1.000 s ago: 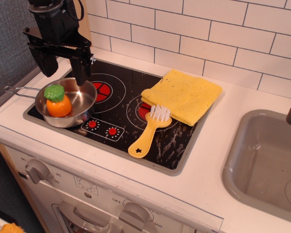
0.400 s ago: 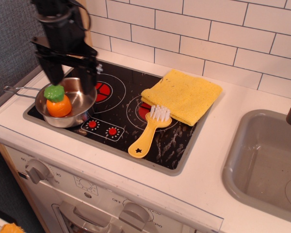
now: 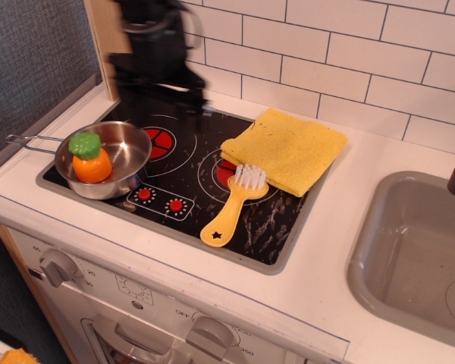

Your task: Move the yellow cloth behind the metal pot.

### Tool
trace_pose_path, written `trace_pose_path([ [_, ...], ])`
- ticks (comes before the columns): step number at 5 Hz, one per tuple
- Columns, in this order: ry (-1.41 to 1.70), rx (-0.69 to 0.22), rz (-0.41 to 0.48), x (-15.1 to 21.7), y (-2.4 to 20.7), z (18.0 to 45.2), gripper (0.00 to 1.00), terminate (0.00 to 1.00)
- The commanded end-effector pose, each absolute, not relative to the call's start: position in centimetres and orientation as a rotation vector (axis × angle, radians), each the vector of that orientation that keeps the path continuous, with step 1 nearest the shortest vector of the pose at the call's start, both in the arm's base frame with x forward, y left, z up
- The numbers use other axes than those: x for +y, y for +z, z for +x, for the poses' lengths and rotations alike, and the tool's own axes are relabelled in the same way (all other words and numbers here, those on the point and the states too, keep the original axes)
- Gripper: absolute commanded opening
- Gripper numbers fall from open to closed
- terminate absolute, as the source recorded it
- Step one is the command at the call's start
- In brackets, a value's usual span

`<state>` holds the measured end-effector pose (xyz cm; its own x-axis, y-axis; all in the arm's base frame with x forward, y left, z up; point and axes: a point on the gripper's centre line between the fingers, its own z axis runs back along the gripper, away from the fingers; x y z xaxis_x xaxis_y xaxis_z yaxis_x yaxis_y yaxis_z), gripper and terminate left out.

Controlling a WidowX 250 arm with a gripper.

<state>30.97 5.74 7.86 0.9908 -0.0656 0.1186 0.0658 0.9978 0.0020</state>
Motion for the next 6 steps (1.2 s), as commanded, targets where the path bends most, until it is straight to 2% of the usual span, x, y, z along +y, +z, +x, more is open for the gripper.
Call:
trace_pose_path([
  [1, -0.074, -0.176, 0.043, 0.7, 6.8, 36.2, 1.00, 0.00],
  [3, -0.090, -0.231, 0.039, -2.2, 5.5, 39.9, 1.00, 0.00],
  [4, -0.101, -0.209, 0.048, -2.4, 3.9, 41.2, 1.00, 0.00],
  [6, -0.075, -0.118, 0.066, 0.9, 1.1, 42.0, 1.00, 0.00],
])
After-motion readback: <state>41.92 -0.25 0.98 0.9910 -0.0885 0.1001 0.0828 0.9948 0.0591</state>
